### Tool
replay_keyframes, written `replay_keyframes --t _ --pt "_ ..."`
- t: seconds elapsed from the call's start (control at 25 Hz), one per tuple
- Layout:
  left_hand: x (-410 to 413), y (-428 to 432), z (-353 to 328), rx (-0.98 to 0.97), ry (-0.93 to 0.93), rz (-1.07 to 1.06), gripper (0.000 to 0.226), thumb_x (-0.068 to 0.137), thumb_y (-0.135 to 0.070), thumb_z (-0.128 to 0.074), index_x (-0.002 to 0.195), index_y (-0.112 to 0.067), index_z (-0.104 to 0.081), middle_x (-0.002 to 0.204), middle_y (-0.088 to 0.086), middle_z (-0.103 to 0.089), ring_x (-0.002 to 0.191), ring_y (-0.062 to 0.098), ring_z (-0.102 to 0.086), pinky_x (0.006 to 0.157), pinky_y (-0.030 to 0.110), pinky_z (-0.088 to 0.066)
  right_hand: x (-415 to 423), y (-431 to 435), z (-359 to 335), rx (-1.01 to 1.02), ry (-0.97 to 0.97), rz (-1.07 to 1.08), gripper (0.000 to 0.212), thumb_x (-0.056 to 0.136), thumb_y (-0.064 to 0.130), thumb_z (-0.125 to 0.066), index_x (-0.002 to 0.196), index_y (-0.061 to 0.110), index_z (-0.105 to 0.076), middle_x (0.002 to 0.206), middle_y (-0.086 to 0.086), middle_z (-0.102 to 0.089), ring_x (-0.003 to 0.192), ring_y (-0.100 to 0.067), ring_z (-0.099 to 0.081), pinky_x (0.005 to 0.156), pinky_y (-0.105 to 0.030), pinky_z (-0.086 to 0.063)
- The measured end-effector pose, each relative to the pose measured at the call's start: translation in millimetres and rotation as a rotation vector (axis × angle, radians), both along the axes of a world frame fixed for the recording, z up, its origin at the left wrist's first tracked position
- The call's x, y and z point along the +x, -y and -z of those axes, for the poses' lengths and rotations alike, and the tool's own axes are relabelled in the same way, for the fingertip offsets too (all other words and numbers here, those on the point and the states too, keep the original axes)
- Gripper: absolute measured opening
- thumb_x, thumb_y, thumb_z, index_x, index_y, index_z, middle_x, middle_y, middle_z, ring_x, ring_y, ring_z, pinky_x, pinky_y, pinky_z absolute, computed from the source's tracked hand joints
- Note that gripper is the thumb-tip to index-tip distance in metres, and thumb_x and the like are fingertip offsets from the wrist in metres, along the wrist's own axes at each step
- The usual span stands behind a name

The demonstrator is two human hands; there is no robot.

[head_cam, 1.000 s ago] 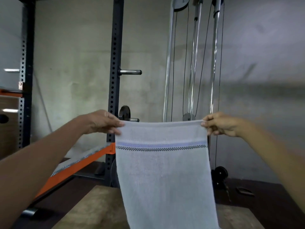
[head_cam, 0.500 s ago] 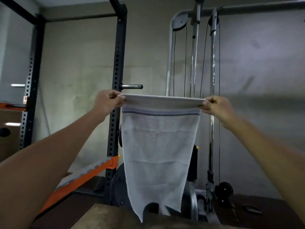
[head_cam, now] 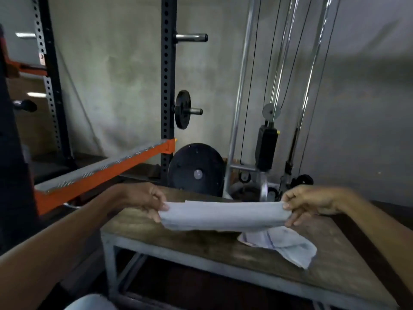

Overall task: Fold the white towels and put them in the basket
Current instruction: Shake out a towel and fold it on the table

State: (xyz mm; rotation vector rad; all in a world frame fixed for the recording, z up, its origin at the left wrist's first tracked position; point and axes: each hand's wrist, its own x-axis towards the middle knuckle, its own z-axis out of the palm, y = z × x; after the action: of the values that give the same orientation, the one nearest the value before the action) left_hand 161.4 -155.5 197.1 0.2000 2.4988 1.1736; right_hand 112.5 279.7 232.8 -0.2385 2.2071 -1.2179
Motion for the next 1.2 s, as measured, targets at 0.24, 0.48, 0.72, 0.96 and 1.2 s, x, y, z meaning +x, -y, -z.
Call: replay_keyframes --t 0.24,0.48,0.72,0.96,1.2 --pt "4 -14 75 0.006 0.171 0.007 0.011 0.086 -0.022 -0.067 0.082 -0.014 -0.06 0.077 -0.001 -0.075 0.072 0.007 -0.071 0.055 0.011 -0.042 -1 -7 74 0.045 0.031 0.042 0.005 0.092 0.007 -0.059 0.095 0.004 -0.057 0.092 -0.016 -0.067 0.095 -0.031 -0.07 0.072 -0.029 -0.059" --pt "-78 -22 143 -0.006 -0.164 -0.237 0.013 0.09 -0.015 -0.063 0.082 -0.005 -0.063 0.071 0.002 -0.071 0.063 0.01 -0.067 0.065 0.02 -0.052 -71 14 139 0.127 -0.353 0.249 0.008 0.094 0.009 -0.054 0.093 0.005 -0.061 0.09 -0.018 -0.07 0.077 -0.023 -0.073 0.065 -0.031 -0.056" --pt "-199 -12 199 -0.114 -0.306 -0.554 0.018 0.089 -0.02 -0.062 0.073 -0.015 -0.06 0.069 -0.001 -0.057 0.066 0.01 -0.051 0.056 0.02 -0.035 -206 59 178 0.19 -0.524 0.297 0.012 0.092 0.015 -0.058 0.082 0.017 -0.064 0.07 -0.009 -0.068 0.063 -0.019 -0.064 0.064 -0.029 -0.05" --pt "-281 17 260 -0.125 -0.344 -0.579 0.013 0.087 -0.022 -0.064 0.08 -0.013 -0.068 0.089 0.003 -0.068 0.089 0.02 -0.062 0.075 0.025 -0.041 -318 96 242 0.366 -0.535 0.187 0.018 0.087 0.012 -0.062 0.071 0.021 -0.062 0.079 -0.001 -0.066 0.081 -0.019 -0.062 0.074 -0.03 -0.048" --pt "-302 29 270 -0.12 -0.416 -0.463 0.02 0.086 -0.024 -0.068 0.103 -0.016 -0.072 0.091 -0.003 -0.066 0.086 0.01 -0.059 0.065 0.006 -0.036 -341 94 272 0.431 -0.518 0.109 0.019 0.086 0.009 -0.065 0.104 0.014 -0.068 0.082 0.006 -0.06 0.089 -0.017 -0.058 0.079 -0.024 -0.039"
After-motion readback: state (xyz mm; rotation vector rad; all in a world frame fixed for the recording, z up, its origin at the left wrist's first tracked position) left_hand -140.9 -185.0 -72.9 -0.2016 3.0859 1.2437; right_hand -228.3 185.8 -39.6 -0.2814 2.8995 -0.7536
